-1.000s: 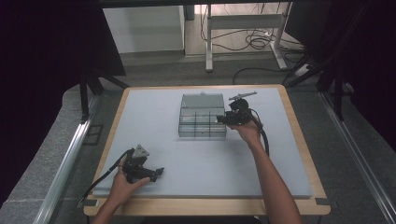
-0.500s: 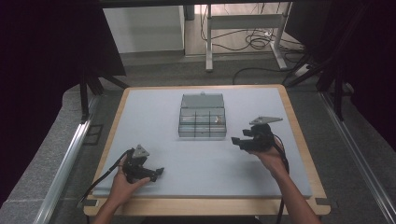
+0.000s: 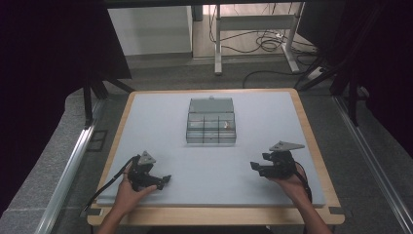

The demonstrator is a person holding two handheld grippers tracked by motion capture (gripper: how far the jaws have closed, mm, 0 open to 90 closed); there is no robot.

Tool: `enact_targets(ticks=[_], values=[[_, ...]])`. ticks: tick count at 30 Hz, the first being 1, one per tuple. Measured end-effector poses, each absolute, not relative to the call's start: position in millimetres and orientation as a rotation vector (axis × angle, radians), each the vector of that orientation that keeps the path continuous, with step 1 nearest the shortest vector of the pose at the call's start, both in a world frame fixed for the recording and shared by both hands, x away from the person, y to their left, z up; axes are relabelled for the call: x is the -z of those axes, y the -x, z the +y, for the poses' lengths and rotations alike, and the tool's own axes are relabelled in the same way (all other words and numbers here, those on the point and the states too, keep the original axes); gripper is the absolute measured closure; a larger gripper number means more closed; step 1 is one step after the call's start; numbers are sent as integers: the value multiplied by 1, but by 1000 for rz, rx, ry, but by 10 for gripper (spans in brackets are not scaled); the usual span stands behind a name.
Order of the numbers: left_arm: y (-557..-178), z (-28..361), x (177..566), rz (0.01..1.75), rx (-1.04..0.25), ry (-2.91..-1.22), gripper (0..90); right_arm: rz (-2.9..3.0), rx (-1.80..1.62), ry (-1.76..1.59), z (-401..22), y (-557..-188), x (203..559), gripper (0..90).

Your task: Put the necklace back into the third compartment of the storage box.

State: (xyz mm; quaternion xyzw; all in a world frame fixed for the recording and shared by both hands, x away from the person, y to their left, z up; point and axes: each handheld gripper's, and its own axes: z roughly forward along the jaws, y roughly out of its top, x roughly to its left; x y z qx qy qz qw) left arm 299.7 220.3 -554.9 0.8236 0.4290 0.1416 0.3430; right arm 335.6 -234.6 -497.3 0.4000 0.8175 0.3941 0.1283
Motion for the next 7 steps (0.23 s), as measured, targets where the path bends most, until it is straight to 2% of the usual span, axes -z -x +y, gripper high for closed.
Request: enact_targets(ticks=[7], values=[[-300, 220, 555, 1115, -368, -2140, 0, 2358, -1099, -1184, -232, -332, 508, 278]])
